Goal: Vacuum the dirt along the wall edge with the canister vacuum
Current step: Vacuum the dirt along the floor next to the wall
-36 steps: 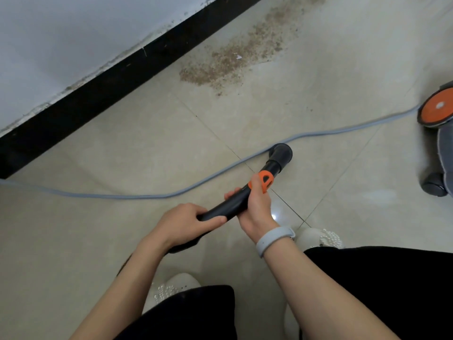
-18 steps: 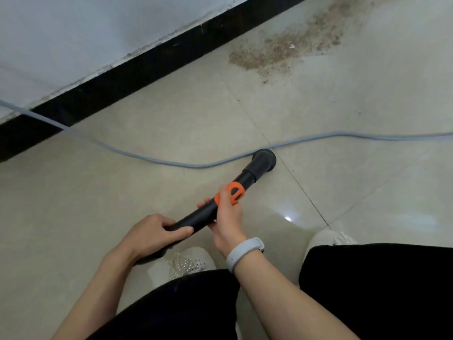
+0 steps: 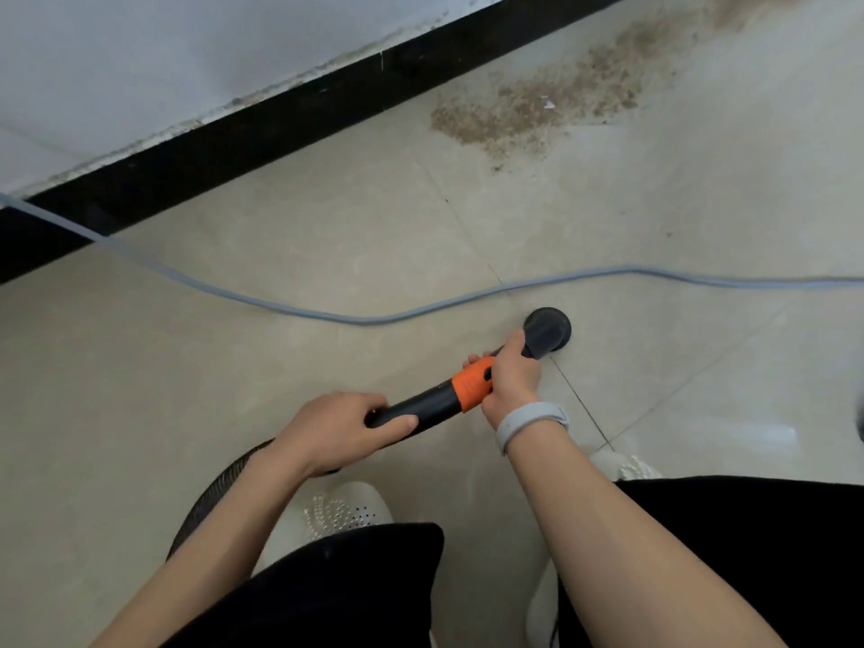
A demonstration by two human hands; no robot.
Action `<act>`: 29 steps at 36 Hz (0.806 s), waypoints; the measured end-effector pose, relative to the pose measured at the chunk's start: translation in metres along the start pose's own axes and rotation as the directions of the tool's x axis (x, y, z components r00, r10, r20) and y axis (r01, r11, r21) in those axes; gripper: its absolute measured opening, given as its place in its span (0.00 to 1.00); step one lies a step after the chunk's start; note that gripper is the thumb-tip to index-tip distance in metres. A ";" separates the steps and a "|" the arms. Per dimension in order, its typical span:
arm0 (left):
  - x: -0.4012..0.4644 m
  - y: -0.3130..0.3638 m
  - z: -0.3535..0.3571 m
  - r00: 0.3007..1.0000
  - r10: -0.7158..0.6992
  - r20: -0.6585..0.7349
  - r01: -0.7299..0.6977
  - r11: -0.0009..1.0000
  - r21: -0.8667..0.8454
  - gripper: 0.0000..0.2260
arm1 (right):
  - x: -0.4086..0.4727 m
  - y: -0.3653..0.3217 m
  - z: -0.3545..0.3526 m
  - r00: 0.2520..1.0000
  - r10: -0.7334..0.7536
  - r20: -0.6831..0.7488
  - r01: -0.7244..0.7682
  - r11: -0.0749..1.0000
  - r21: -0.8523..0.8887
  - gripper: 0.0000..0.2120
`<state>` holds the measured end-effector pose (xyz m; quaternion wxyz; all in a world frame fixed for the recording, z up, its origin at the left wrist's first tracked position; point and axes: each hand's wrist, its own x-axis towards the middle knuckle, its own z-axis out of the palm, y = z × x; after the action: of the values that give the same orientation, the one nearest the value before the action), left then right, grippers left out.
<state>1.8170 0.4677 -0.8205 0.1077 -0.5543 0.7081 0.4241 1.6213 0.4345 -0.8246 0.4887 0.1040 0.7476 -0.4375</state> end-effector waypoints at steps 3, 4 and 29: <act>0.012 0.026 0.007 0.994 0.109 0.011 -0.109 0.992 0.058 0.20 | -0.002 0.004 -0.013 0.999 0.047 -0.010 -0.047 0.999 0.015 0.17; 0.013 0.030 0.010 0.992 0.123 0.028 -0.124 0.991 0.056 0.20 | -0.005 0.007 -0.014 0.998 0.056 -0.001 -0.056 0.998 -0.003 0.17; -0.135 -0.126 0.042 0.660 -0.698 -0.276 0.516 0.689 -0.508 0.19 | -0.101 0.128 0.146 0.796 0.327 0.510 0.134 0.727 -0.674 0.31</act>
<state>1.9629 0.5884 -0.8235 -0.0322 -0.8539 0.3821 0.3520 1.8402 0.4278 -0.8329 0.7248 -0.1843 0.6538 -0.1150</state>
